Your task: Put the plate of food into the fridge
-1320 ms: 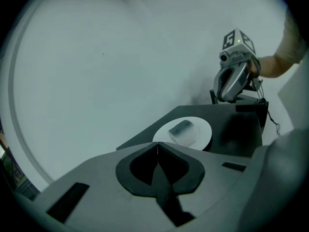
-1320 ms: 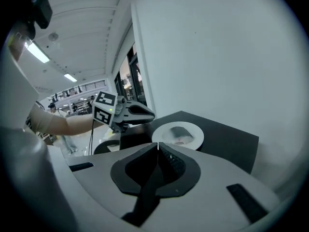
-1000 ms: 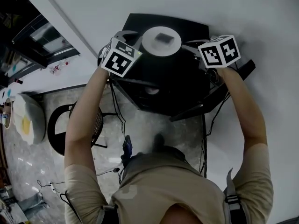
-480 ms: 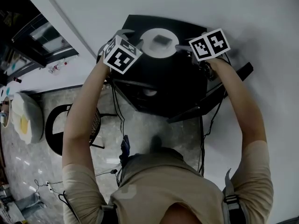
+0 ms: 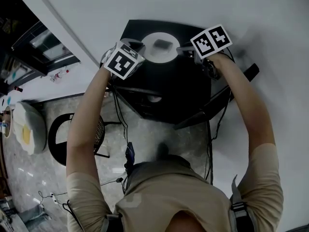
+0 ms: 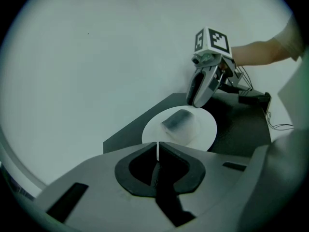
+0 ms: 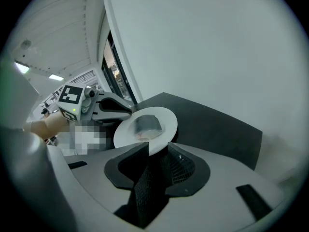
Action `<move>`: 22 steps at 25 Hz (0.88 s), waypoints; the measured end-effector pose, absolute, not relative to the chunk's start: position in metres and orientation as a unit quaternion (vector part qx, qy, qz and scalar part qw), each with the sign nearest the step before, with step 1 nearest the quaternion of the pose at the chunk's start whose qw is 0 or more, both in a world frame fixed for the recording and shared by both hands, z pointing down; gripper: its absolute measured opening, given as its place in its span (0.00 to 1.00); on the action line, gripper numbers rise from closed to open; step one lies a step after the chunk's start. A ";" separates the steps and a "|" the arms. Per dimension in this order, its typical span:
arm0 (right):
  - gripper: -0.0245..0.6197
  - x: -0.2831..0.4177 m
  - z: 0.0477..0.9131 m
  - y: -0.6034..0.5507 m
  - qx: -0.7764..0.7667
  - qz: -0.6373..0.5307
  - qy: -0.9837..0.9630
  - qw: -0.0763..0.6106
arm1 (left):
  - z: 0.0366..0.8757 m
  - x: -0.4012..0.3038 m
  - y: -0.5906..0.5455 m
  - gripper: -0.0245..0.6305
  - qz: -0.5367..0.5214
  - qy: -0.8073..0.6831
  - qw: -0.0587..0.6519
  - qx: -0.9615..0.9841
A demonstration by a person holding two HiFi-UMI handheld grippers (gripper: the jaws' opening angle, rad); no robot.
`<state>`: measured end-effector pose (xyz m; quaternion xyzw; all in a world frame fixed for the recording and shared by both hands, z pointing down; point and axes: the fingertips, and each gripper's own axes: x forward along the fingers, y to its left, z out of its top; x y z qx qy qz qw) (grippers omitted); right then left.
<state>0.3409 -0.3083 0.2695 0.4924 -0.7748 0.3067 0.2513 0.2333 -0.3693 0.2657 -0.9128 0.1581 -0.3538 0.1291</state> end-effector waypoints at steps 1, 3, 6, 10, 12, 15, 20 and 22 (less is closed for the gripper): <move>0.24 0.339 0.269 -0.308 0.491 0.301 -0.776 0.257 | 0.266 0.234 -0.367 0.07 -0.355 0.153 0.129 -0.913; 0.15 0.333 0.267 -0.307 0.484 0.287 -0.781 0.272 | 0.266 0.236 -0.362 0.06 -0.357 0.143 0.130 -0.914; 0.15 0.325 0.268 -0.304 0.476 0.262 -0.782 0.307 | 0.270 0.238 -0.353 0.05 -0.358 0.130 0.118 -0.917; 0.14 0.314 0.270 -0.297 0.453 0.258 -0.786 0.332 | 0.272 0.234 -0.348 0.05 -0.358 0.122 0.107 -0.919; 0.13 0.310 0.270 -0.295 0.444 0.263 -0.789 0.333 | 0.272 0.231 -0.349 0.05 -0.362 0.129 0.107 -0.917; 0.11 0.303 0.269 -0.288 0.426 0.275 -0.796 0.331 | 0.270 0.226 -0.354 0.05 -0.377 0.156 0.130 -0.904; 0.09 0.298 0.272 -0.277 0.411 0.282 -0.802 0.331 | 0.268 0.218 -0.369 0.06 -0.359 0.186 0.113 -0.908; 0.09 0.296 0.271 -0.275 0.404 0.284 -0.804 0.332 | 0.266 0.217 -0.372 0.06 -0.350 0.186 0.093 -0.913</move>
